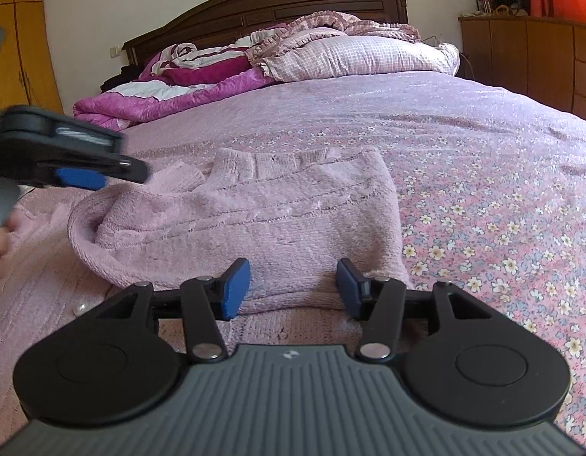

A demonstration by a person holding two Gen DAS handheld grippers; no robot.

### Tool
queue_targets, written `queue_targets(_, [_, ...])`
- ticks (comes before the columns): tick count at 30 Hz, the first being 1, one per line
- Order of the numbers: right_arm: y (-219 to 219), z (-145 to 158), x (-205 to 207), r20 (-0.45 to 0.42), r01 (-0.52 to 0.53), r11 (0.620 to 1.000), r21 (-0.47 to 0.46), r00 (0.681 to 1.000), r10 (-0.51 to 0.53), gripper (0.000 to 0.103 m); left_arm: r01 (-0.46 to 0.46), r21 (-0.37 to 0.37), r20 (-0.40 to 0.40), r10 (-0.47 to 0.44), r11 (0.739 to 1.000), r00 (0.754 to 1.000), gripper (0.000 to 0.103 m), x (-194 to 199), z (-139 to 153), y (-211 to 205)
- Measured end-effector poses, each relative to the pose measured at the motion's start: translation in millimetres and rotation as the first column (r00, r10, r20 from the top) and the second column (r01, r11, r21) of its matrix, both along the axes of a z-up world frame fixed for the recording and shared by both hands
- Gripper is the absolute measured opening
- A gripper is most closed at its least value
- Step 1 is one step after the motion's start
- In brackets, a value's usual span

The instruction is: Fold small clothes

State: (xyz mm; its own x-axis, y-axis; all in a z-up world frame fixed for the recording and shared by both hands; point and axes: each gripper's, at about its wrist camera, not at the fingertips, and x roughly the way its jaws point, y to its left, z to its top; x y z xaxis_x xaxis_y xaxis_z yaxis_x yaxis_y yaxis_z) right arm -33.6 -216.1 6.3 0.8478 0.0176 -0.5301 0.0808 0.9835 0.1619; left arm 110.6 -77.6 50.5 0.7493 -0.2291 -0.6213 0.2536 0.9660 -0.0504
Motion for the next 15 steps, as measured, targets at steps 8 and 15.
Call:
queue_targets(8, [-3.3,-1.2,-1.5,0.008,-0.002,1.0,0.022,1.0,0.001,0.06,0.013,0.036,-0.033,-0.012,0.999,0.999,0.01,24.7,-22.9,-16.8])
queue_targets(15, [-5.6,-1.7,-2.3,0.01,-0.003,0.999,0.034,1.0,0.003,0.061,-0.103,-0.024,0.071,0.104,0.994,0.992,0.009,4.5,-1.1,13.2])
